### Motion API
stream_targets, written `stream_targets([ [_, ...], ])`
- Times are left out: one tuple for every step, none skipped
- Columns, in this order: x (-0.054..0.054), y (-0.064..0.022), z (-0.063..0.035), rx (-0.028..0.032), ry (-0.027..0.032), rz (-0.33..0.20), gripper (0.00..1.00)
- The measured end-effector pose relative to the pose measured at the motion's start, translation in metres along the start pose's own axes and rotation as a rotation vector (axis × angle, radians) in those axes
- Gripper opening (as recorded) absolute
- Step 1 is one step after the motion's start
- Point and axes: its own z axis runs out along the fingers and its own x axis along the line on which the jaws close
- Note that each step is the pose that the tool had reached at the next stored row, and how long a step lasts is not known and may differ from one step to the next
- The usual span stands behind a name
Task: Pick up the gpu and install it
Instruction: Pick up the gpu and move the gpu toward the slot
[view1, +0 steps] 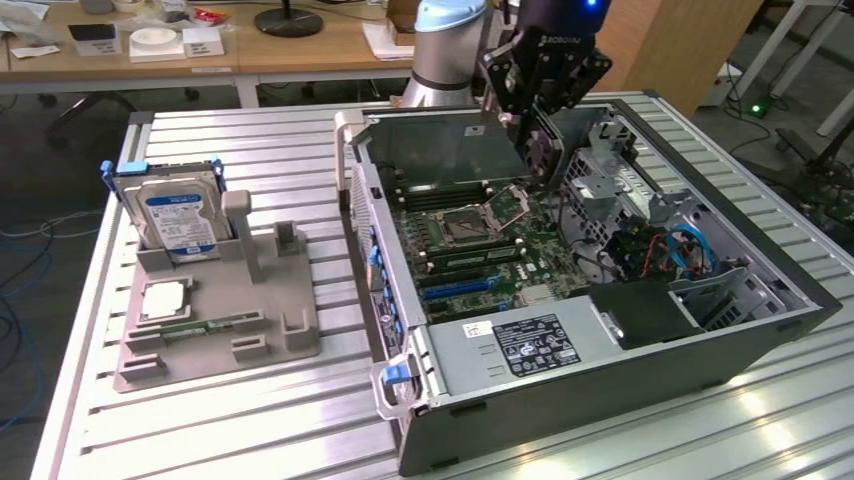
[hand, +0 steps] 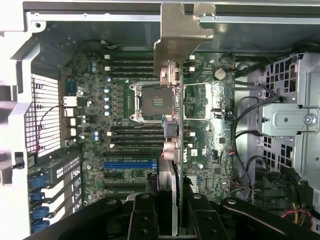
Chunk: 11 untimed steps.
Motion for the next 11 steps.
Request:
stream_targets([
  [-0.002, 0.0000, 0.0001, 0.0000, -0.0001, 0.001, 0.28],
  [-0.003, 0.0001, 0.0002, 0.0000, -0.0001, 0.002, 0.28],
  [-0.005, 0.0001, 0.0004, -0.0001, -0.0001, 0.003, 0.28],
  [-0.006, 0.0002, 0.0004, 0.0000, -0.0001, 0.004, 0.28],
  [-0.008, 0.0003, 0.0005, 0.0000, -0.0001, 0.005, 0.28],
  [-0.010, 0.0003, 0.0007, -0.0001, -0.0001, 0.005, 0.28],
  [-0.011, 0.0003, 0.0008, 0.0000, -0.0001, 0.006, 0.28],
  [-0.013, 0.0004, 0.0009, 0.0000, -0.0001, 0.006, 0.28],
  [-0.015, 0.0005, 0.0009, 0.0001, -0.0001, 0.007, 0.28],
  [-0.016, 0.0005, 0.0011, 0.0000, -0.0001, 0.007, 0.28],
  [-0.018, 0.0005, 0.0012, 0.0000, -0.0001, 0.007, 0.28],
])
